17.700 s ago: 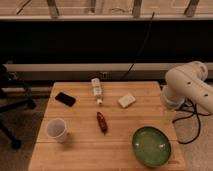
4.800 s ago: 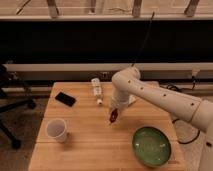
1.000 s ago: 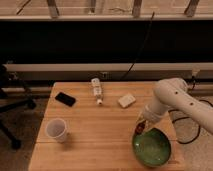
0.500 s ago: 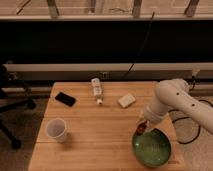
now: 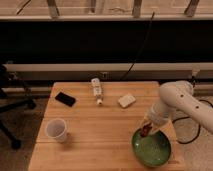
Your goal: Place the pepper in the ceramic bowl
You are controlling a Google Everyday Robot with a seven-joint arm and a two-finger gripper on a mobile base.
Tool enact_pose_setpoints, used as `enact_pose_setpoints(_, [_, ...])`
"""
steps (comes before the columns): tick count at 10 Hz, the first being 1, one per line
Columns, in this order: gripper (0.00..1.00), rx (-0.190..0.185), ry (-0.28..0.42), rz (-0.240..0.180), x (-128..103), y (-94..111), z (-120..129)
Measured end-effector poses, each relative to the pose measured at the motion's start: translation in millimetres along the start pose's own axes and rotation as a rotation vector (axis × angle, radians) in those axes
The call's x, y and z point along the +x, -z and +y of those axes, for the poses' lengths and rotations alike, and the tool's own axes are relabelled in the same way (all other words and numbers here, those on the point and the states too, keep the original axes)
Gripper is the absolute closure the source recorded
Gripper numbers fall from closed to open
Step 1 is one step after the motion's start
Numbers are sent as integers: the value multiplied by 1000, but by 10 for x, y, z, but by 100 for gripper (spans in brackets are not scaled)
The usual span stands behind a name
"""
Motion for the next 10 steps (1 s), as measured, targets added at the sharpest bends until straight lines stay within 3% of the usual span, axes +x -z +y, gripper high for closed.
enact_pose_setpoints(2, [33, -4, -12, -13, 7, -31, 85])
enact_pose_setpoints(4, [22, -6, -24, -30, -15, -73, 157])
enact_pose_setpoints(10, [22, -11, -47, -70, -102, -161, 305])
